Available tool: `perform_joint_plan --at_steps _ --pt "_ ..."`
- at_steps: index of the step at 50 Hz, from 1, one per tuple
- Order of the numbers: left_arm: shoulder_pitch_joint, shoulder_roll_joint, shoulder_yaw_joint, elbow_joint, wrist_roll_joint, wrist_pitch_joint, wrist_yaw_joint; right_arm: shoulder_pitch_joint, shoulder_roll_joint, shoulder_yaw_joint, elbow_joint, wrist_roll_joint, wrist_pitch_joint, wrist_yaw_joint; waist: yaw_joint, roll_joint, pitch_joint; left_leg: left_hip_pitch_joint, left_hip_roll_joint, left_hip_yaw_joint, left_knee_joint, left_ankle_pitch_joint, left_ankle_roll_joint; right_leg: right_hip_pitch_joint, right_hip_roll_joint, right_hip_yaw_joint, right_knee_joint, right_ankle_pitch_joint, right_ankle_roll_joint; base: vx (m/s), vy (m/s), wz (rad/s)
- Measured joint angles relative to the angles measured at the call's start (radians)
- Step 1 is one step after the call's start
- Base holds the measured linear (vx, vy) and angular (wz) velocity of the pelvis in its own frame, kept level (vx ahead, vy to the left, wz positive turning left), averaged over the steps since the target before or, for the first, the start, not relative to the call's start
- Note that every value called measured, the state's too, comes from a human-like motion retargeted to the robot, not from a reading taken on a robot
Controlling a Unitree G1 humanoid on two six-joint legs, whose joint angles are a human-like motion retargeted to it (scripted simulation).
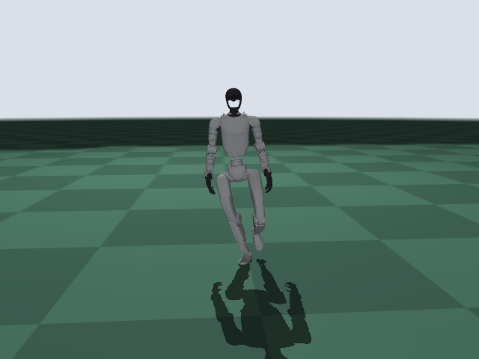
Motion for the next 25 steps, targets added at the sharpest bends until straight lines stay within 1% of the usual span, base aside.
perform_joint_plan --at_steps 2,3,5,6,7,8,9,10,11,12,13,15,17,18,19,20,21,22,23,25 --pt "0.013 -0.005 0.004 0.005 -0.002 -0.003 0.001 -0.037 0.017 0.029 -0.037 -0.04 -0.018 -0.003 0.027 0.003 -0.013 -0.126 -0.001 0.073 -0.062 -0.094 0.0 0.018 -0.01 0.011 -0.036 0.026 0.032 0.58 0.58 -0.17" --pt "0.018 -0.007 0.006 0.013 -0.002 -0.001 -0.001 -0.052 0.025 0.049 -0.061 -0.056 -0.03 -0.003 0.035 0.003 -0.021 -0.179 0.011 0.118 -0.1 -0.134 0.0 0.032 -0.017 0.002 -0.054 0.035 0.046 0.59 0.52 -0.03" --pt "0.025 -0.008 0.007 0.04 0.005 0.007 -0.012 -0.074 0.04 0.091 -0.115 -0.079 -0.051 -0.002 0.042 0.002 -0.038 -0.275 0.003 0.188 -0.197 -0.203 0.0 0.058 -0.036 -0.019 -0.087 0.062 0.082 0.59 0.53 0.18" --pt "0.024 -0.017 0.009 0.057 0.016 0.014 -0.023 -0.079 0.041 0.114 -0.15 -0.086 -0.056 0.001 0.033 -0.002 -0.053 -0.314 -0.076 0.198 -0.301 -0.18 0.0 0.059 -0.073 -0.044 -0.098 0.087 0.119 0.59 0.68 0.39" --pt "0.023 -0.023 0.012 0.072 0.027 0.021 -0.033 -0.084 0.043 0.136 -0.183 -0.095 -0.061 0.003 0.029 -0.007 -0.064 -0.343 -0.14 0.199 -0.398 -0.155 -0.019 0.065 -0.102 -0.064 -0.106 0.113 0.15 0.66 0.6 0.19" --pt "0.024 -0.024 0.018 0.083 0.037 0.027 -0.041 -0.093 0.049 0.154 -0.215 -0.106 -0.066 0.006 0.034 -0.014 -0.065 -0.352 -0.173 0.183 -0.479 -0.128 -0.076 0.078 -0.113 -0.07 -0.107 0.139 0.168 0.73 0.32 -0.27" --pt "0.028 -0.024 0.021 0.092 0.043 0.03 -0.047 -0.099 0.056 0.172 -0.24 -0.113 -0.073 0.008 0.041 -0.021 -0.067 -0.346 -0.191 0.179 -0.546 -0.075 -0.078 0.094 -0.122 -0.076 -0.105 0.168 0.187 0.75 0.12 -0.61" --pt "0.033 -0.023 0.022 0.1 0.047 0.032 -0.052 -0.105 0.063 0.19 -0.261 -0.119 -0.079 0.011 0.048 -0.028 -0.068 -0.333 -0.2 0.181 -0.606 -0.009 -0.053 0.111 -0.13 -0.081 -0.101 0.199 0.205 0.78 -0.32 -0.57" --pt "0.028 -0.011 0.025 0.108 0.047 0.034 -0.056 -0.114 0.069 0.206 -0.281 -0.121 -0.085 0.02 0.042 -0.043 -0.068 -0.295 -0.115 0.233 -0.521 -0.107 -0.021 0.119 -0.111 -0.083 -0.085 0.227 0.189 0.8 -0.54 -0.56" --pt "0.025 -0.005 0.029 0.113 0.048 0.036 -0.058 -0.12 0.076 0.219 -0.297 -0.126 -0.09 0.027 0.042 -0.049 -0.07 -0.264 -0.068 0.25 -0.478 -0.171 0.0 0.123 -0.096 -0.079 -0.064 0.271 0.184 0.73 -0.39 -0.69" --pt "0.027 -0.009 0.038 0.114 0.05 0.039 -0.057 -0.122 0.082 0.223 -0.307 -0.136 -0.096 0.032 0.054 -0.039 -0.075 -0.244 -0.097 0.197 -0.521 -0.168 0.0 0.119 -0.09 -0.063 -0.034 0.344 0.201 0.75 0.07 -0.97" --pt "0.028 -0.018 0.057 0.103 0.048 0.035 -0.058 -0.118 0.091 0.24 -0.328 -0.147 -0.104 0.028 0.071 -0.024 -0.074 -0.198 -0.081 0.141 -0.535 -0.166 0.0 0.091 -0.083 -0.048 0.076 0.501 0.235 0.94 0.19 -1.21" --pt "0.024 -0.014 0.055 0.083 0.028 0.023 -0.075 -0.107 0.093 0.262 -0.348 -0.142 -0.11 0.013 0.074 0.015 -0.066 -0.118 0.019 0.156 -0.546 -0.167 0.0 0.042 -0.072 -0.067 0.254 0.589 0.239 0.85 0.01 -1.05" --pt "0.019 -0.009 0.043 0.073 0.016 0.019 -0.084 -0.099 0.092 0.266 -0.353 -0.139 -0.115 0.006 0.07 0.042 -0.065 -0.087 0.049 0.139 -0.554 -0.16 0.0 0.022 -0.066 -0.102 0.34 0.6 0.228 0.71 0.06 -0.68" --pt "0.012 -0.004 0.03 0.062 0.009 0.018 -0.088 -0.09 0.087 0.262 -0.355 -0.141 -0.119 -0.003 0.068 0.066 -0.066 -0.064 0.067 0.12 -0.564 -0.146 0.0 -0.004 -0.067 -0.134 0.428 0.54 0.218 0.58 0.09 -0.45" --pt "0.003 0.001 0.016 0.051 0.005 0.017 -0.091 -0.079 0.08 0.255 -0.356 -0.144 -0.122 -0.011 0.066 0.088 -0.069 -0.045 0.08 0.098 -0.575 -0.129 0.0 -0.033 -0.072 -0.163 0.517 0.446 0.208 0.59 0.05 -0.3" --pt "-0.007 0.007 0.008 0.037 0.006 0.016 -0.082 -0.067 0.076 0.241 -0.354 -0.148 -0.119 -0.025 0.061 0.104 -0.069 -0.025 0.102 0.093 -0.58 -0.101 0.0 -0.055 -0.078 -0.194 0.577 0.34 0.173 0.67 0.01 -0.15" --pt "-0.016 0.013 0.001 0.023 0.006 0.014 -0.07 -0.053 0.071 0.226 -0.352 -0.149 -0.115 -0.038 0.053 0.118 -0.067 -0.006 0.119 0.087 -0.586 -0.07 0.0 -0.075 -0.084 -0.224 0.618 0.259 0.145 0.74 -0.04 0.07" --pt "-0.026 0.018 -0.006 0.008 0.001 0.013 -0.055 -0.038 0.068 0.208 -0.347 -0.144 -0.111 -0.052 0.041 0.125 -0.065 0.011 0.124 0.077 -0.594 -0.035 0.0 -0.089 -0.088 -0.252 0.624 0.227 0.132 0.7 -0.08 0.28" --pt "-0.041 0.024 -0.021 -0.024 -0.027 0.007 -0.023 -0.003 0.058 0.17 -0.337 -0.113 -0.111 -0.058 0.012 0.113 -0.055 0.05 0.086 0.054 -0.629 0.041 0.0 -0.135 -0.083 -0.244 0.593 0.186 0.12 0.74 -0.11 0.51"
